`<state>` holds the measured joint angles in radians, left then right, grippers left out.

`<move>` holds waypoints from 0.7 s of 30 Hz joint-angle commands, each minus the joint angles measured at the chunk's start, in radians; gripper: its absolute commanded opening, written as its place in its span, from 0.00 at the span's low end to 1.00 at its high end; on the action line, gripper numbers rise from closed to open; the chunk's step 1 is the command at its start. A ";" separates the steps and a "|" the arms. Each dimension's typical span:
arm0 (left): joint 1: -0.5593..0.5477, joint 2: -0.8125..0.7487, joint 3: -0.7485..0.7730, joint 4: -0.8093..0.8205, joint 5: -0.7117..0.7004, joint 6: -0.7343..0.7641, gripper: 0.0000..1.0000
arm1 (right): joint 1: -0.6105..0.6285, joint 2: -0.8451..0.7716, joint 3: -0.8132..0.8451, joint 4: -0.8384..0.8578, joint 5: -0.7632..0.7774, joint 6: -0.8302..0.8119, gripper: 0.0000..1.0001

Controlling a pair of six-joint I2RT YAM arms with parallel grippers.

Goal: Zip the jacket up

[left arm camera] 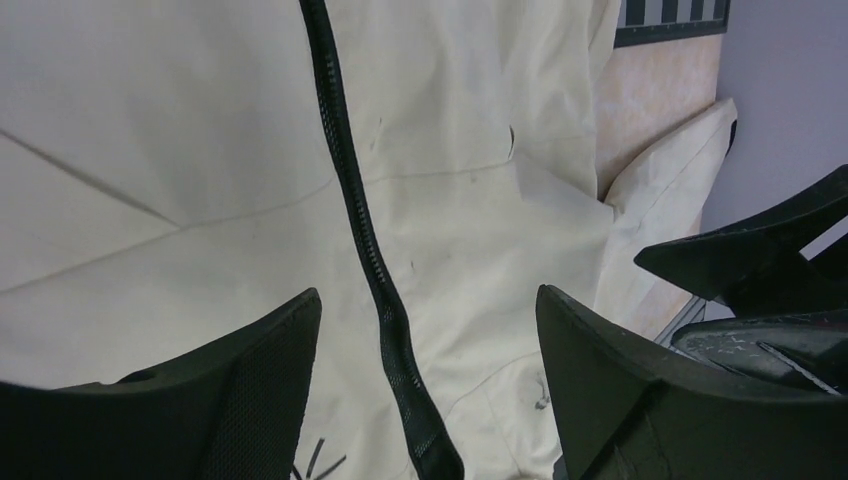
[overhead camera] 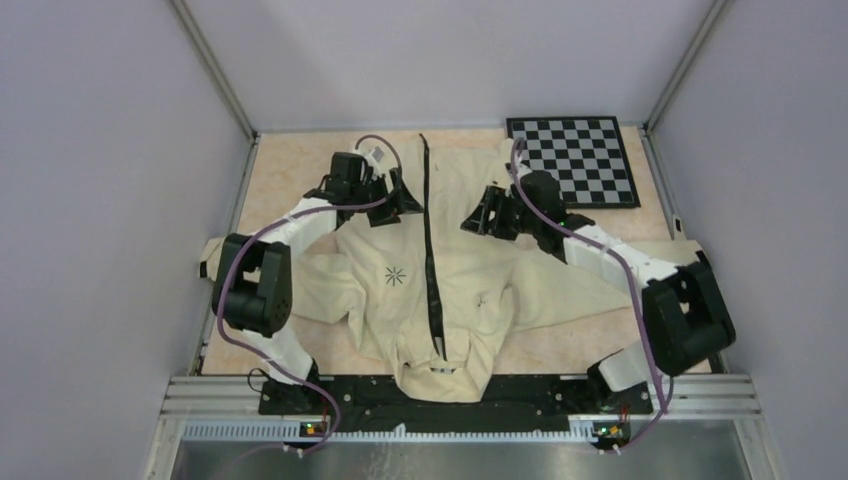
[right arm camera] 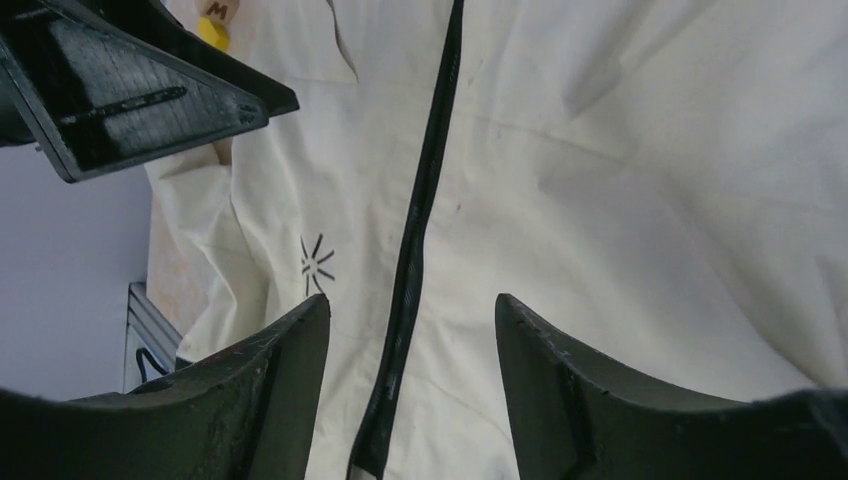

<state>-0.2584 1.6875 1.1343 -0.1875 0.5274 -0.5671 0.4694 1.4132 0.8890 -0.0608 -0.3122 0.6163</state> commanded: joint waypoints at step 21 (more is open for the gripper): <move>-0.008 -0.078 0.024 -0.045 0.043 0.078 0.92 | -0.049 1.038 0.979 0.382 -0.114 0.325 0.40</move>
<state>-0.2588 1.7054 1.1740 -0.2253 0.5659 -0.5468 0.4301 2.3585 1.6688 0.3084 -0.4404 0.8715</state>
